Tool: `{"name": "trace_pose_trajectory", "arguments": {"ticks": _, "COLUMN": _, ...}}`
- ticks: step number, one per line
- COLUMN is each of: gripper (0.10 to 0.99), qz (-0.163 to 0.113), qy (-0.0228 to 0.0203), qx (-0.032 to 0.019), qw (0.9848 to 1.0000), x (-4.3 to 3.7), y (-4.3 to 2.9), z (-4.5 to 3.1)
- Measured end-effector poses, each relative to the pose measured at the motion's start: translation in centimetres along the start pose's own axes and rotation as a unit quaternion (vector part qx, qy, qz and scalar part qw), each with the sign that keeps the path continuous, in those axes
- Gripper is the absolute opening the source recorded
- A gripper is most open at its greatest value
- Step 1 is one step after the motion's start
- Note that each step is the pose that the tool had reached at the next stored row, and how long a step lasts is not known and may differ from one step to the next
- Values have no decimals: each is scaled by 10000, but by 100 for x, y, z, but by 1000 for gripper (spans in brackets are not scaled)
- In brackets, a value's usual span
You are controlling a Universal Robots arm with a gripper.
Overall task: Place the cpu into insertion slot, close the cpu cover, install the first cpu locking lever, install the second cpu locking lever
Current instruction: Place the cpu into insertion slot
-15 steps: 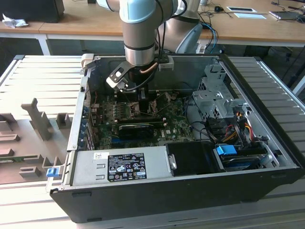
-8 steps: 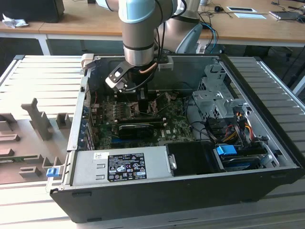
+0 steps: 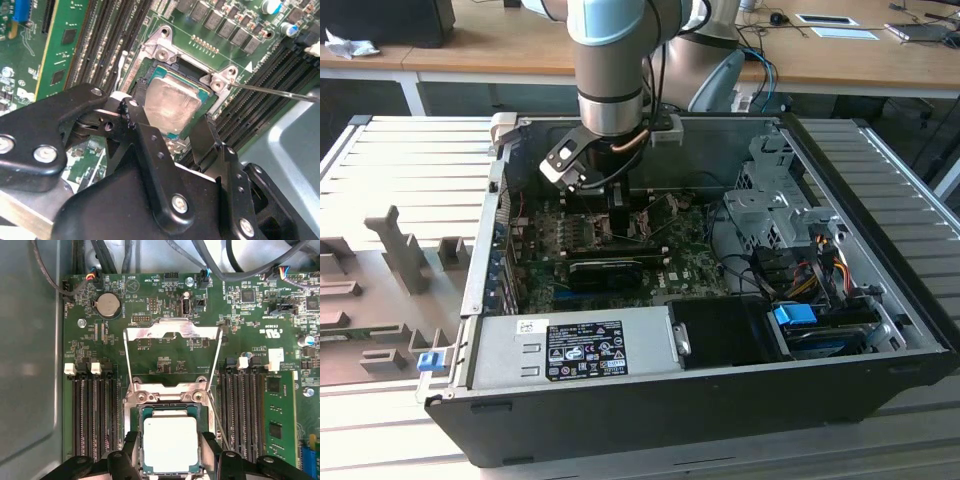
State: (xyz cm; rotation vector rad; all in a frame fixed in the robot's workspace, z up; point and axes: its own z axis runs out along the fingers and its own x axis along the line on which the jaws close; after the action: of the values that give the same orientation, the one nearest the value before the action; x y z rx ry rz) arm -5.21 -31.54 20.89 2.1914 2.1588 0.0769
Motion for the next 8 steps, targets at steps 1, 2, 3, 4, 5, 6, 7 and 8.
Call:
{"name": "trace_pose_trajectory", "arguments": {"ticks": 1, "gripper": 596, "qz": 0, "qy": 0, "qx": 0, "qw": 10000, "x": 0, "y": 1, "z": -16}}
{"name": "trace_pose_trajectory", "arguments": {"ticks": 2, "gripper": 529, "qz": 0, "qy": 0, "qx": 0, "qw": 10000, "x": 0, "y": 2, "z": -31}}
{"name": "trace_pose_trajectory", "arguments": {"ticks": 3, "gripper": 467, "qz": 0, "qy": 0, "qx": 0, "qw": 10000, "x": 0, "y": 4, "z": -43}}
{"name": "trace_pose_trajectory", "arguments": {"ticks": 4, "gripper": 408, "qz": -1, "qy": 0, "qx": 0, "qw": 10000, "x": -1, "y": 5, "z": -55}}
{"name": "trace_pose_trajectory", "arguments": {"ticks": 5, "gripper": 286, "qz": -1, "qy": 1, "qx": 2, "qw": 10000, "x": -10, "y": 7, "z": -61}}
{"name": "trace_pose_trajectory", "arguments": {"ticks": 6, "gripper": 227, "qz": 0, "qy": 0, "qx": 3, "qw": 10000, "x": -17, "y": 7, "z": -62}}
{"name": "trace_pose_trajectory", "arguments": {"ticks": 7, "gripper": 165, "qz": 0, "qy": 0, "qx": 4, "qw": 10000, "x": -22, "y": 8, "z": -63}}
{"name": "trace_pose_trajectory", "arguments": {"ticks": 8, "gripper": 106, "qz": 1, "qy": 0, "qx": 4, "qw": 10000, "x": -23, "y": 8, "z": -74}}
